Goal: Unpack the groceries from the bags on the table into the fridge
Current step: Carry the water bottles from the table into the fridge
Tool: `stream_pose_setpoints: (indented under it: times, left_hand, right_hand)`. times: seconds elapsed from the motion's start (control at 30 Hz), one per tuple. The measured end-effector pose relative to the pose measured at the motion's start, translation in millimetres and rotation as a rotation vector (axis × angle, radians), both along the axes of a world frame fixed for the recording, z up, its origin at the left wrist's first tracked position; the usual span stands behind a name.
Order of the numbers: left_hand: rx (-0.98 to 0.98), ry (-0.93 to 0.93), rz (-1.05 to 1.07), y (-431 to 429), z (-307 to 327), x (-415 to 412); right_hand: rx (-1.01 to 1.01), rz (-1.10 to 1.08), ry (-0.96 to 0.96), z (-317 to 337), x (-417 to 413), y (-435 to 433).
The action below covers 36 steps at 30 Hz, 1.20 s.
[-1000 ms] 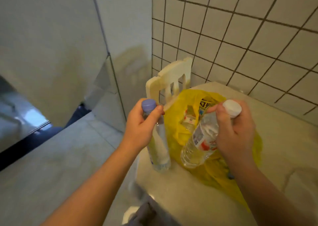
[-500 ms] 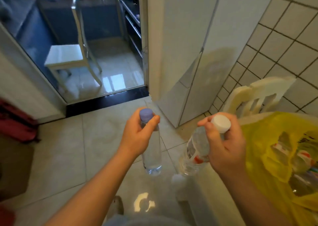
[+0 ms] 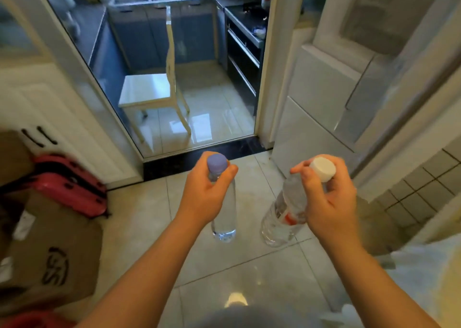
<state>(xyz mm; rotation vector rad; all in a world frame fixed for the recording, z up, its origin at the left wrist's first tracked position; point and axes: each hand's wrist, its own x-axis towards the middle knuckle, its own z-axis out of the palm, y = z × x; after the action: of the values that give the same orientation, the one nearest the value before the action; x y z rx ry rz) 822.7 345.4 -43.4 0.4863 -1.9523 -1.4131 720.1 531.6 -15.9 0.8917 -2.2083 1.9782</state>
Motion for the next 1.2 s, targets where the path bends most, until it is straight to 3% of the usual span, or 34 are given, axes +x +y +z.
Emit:
stream_pose_setpoints:
  times: [0.33,0.73,0.97,1.2]
  left_hand:
    - [0.031,-0.020,0.090,-145,-4,-58]
    - [-0.125,0.019,0.114,-299,30,-260]
    - [-0.172,0.073,-0.042,-340,51,-399]
    - [-0.179,0.138,-0.331,-324,63,-541]
  right_hand:
    - [0.019,0.045,0.030,2,-71,-168]
    - [-0.083,-0.106,0.025,23,-280,-341]
    - [-0.122,-0.250,0.113,39,-388,-364]
    - [-0.109,-0.479,0.127,50,-475,-334]
